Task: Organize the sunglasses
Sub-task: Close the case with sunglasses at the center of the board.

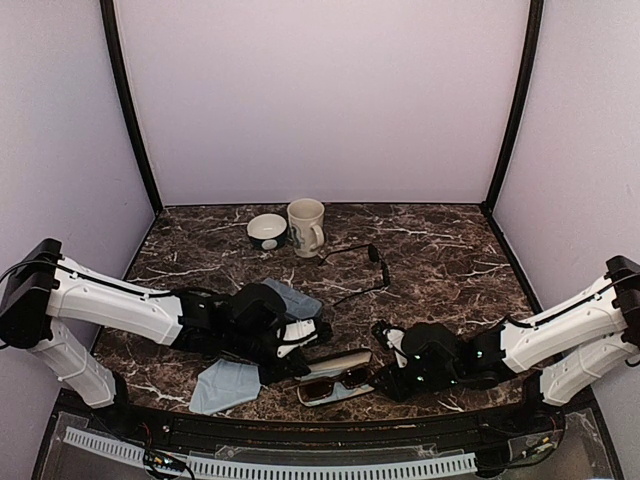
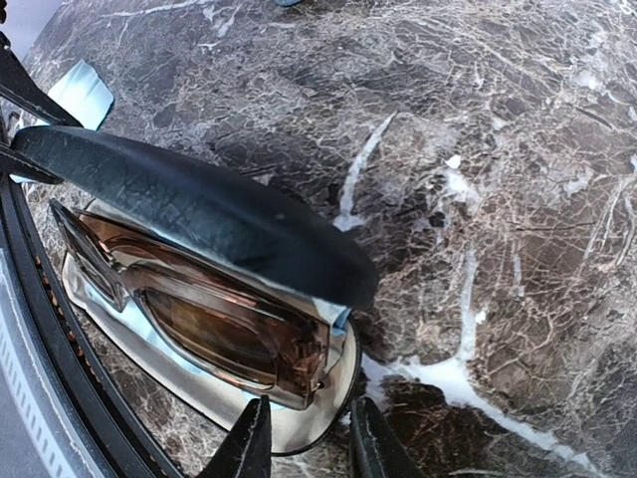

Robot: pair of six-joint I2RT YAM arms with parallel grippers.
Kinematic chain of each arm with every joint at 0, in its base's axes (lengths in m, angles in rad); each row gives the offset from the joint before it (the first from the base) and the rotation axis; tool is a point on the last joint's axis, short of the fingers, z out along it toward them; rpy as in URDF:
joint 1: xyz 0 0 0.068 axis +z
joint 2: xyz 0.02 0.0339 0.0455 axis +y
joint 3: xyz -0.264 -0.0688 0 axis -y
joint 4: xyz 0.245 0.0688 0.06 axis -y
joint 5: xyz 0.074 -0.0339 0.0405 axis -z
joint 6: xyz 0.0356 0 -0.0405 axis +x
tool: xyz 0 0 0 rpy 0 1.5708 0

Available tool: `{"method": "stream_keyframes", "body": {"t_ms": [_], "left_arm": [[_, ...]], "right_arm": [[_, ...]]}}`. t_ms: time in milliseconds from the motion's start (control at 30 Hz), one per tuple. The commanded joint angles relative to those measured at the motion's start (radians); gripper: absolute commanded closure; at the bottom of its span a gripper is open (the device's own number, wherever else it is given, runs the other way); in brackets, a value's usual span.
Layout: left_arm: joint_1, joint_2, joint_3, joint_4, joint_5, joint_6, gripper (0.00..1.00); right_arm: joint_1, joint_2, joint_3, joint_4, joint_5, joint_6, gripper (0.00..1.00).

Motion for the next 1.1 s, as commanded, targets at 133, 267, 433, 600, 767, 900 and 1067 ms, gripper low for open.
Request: {"method": "stream_keyframes", "body": {"t_ms": [133, 267, 433, 600, 767, 900, 1067], "left_arm": [[-0.021, -0.038, -0.006, 0.016, -0.042, 0.024, 0.81], [-0.027, -0.041, -0.005, 0.015, -0.053, 0.029, 0.81], [-0.033, -0.041, -0.005, 0.015, -0.066, 0.032, 0.81], [-0.036, -0.043, -0.002, 0.017, -0.073, 0.035, 0.81], [-0.036, -0.041, 0.001, 0.019, -0.076, 0.036, 0.82], [-0.038, -0.040, 0.004, 0.018, -0.077, 0.037, 0.82], [-0.039, -0.040, 0.008, 0.013, -0.080, 0.037, 0.82]], "right_arm": [[0.011, -0.053, 0.012, 0.023, -0.005, 0.003, 0.68], [0.001, -0.078, 0.007, 0.035, -0.014, 0.001, 0.65], [-0.031, -0.087, -0.013, 0.078, -0.066, 0.013, 0.63], [-0.057, -0.073, -0.019, 0.118, -0.121, 0.018, 0.60], [-0.073, -0.058, -0.033, 0.163, -0.172, 0.029, 0.54], [-0.082, -0.054, -0.045, 0.181, -0.178, 0.040, 0.50], [-0.089, -0.041, -0.047, 0.188, -0.179, 0.040, 0.49]]}}
